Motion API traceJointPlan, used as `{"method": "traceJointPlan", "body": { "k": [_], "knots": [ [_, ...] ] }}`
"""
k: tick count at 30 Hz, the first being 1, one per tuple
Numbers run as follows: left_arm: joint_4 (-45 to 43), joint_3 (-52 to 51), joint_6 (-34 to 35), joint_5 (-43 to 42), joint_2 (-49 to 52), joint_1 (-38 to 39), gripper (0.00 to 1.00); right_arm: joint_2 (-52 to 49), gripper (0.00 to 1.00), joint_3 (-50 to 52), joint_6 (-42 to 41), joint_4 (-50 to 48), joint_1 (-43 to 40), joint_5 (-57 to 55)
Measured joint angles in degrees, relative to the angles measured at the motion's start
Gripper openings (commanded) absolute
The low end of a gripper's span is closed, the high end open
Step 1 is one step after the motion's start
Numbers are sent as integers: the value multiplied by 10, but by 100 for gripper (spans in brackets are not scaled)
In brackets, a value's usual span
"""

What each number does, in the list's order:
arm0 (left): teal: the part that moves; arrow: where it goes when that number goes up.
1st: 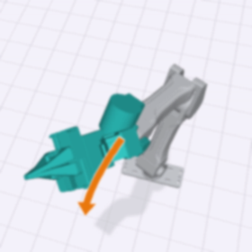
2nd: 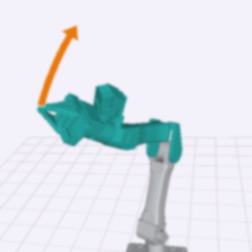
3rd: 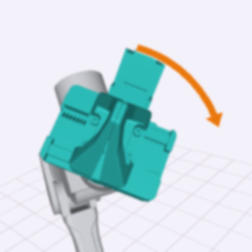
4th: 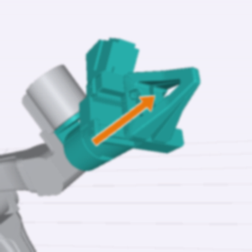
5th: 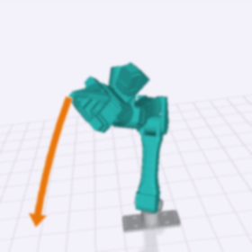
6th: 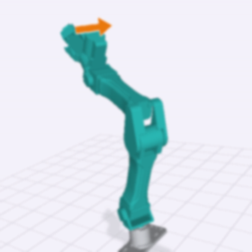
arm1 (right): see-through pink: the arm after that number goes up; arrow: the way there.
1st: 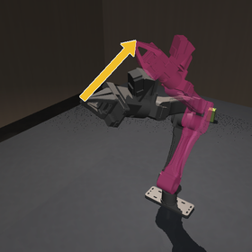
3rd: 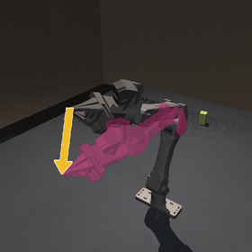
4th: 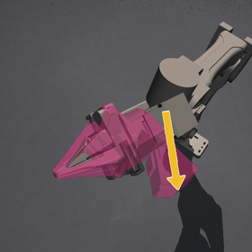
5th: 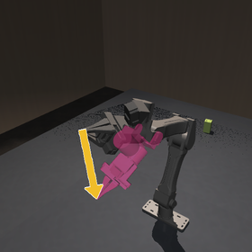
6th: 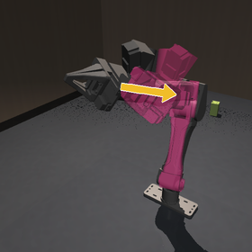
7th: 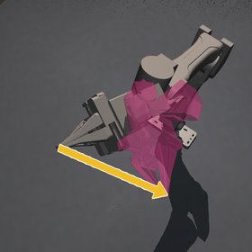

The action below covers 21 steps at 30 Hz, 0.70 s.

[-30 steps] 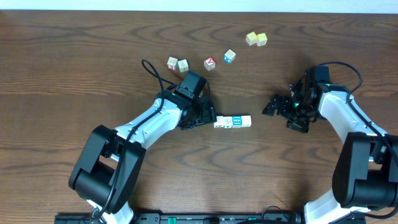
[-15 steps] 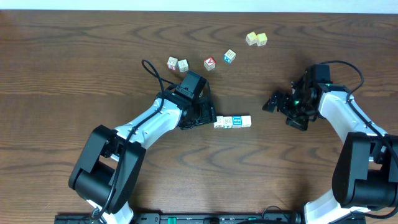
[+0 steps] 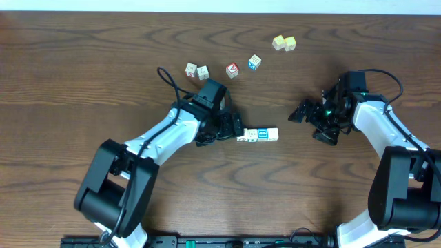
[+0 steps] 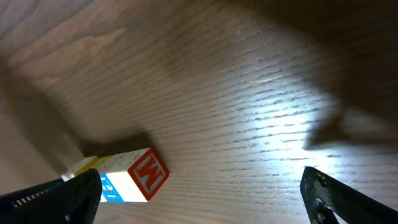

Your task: Lift 4 blocks

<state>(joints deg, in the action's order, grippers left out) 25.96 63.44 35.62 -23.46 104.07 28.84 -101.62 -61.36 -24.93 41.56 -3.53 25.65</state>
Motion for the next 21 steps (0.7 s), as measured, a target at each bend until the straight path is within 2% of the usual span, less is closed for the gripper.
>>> {"method": "traceJointPlan", "body": {
  "k": [2, 3, 4, 8, 9, 10, 12, 13, 14, 16, 17, 19, 20, 21],
  "knots": [
    [34, -1, -5, -2, -20, -15, 100, 0, 98, 0, 8, 14, -2, 4],
    [55, -1, -9, -1, -37, -26, 100, 0, 91, 0, 14, 21, -4, 5],
    [75, -2, -10, 5, -57, -37, 100, 0, 88, 0, 23, 28, -8, 6],
    [127, -2, -14, 39, -162, -86, 92, 2, 95, 0, 39, 38, -33, 9],
    [138, -2, -14, 45, -184, -96, 83, 2, 96, 0, 42, 39, -40, 10],
    [150, -1, -12, 50, -207, -105, 66, 3, 97, 0, 45, 39, -45, 12],
    [173, -1, -14, 60, -235, -113, 19, 4, 97, 0, 47, 39, -53, 17],
    [182, -1, -16, 65, -244, -114, 7, 4, 94, -1, 47, 39, -54, 18],
    [188, -1, -16, 70, -247, -114, 8, 4, 89, -1, 47, 40, -53, 20],
    [199, -1, -18, 84, -247, -114, 7, 4, 65, -1, 52, 40, -52, 23],
    [200, -1, -18, 89, -245, -114, 7, 4, 46, -1, 52, 40, -49, 24],
    [201, -1, -18, 100, -242, -114, 7, 4, 19, -1, 57, 40, -42, 22],
    [200, -1, -15, 111, -238, -114, 7, 4, 1, -1, 60, 40, -37, 21],
    [200, -1, -13, 119, -235, -114, 7, 4, 1, -1, 62, 41, -31, 19]
  ]
}}
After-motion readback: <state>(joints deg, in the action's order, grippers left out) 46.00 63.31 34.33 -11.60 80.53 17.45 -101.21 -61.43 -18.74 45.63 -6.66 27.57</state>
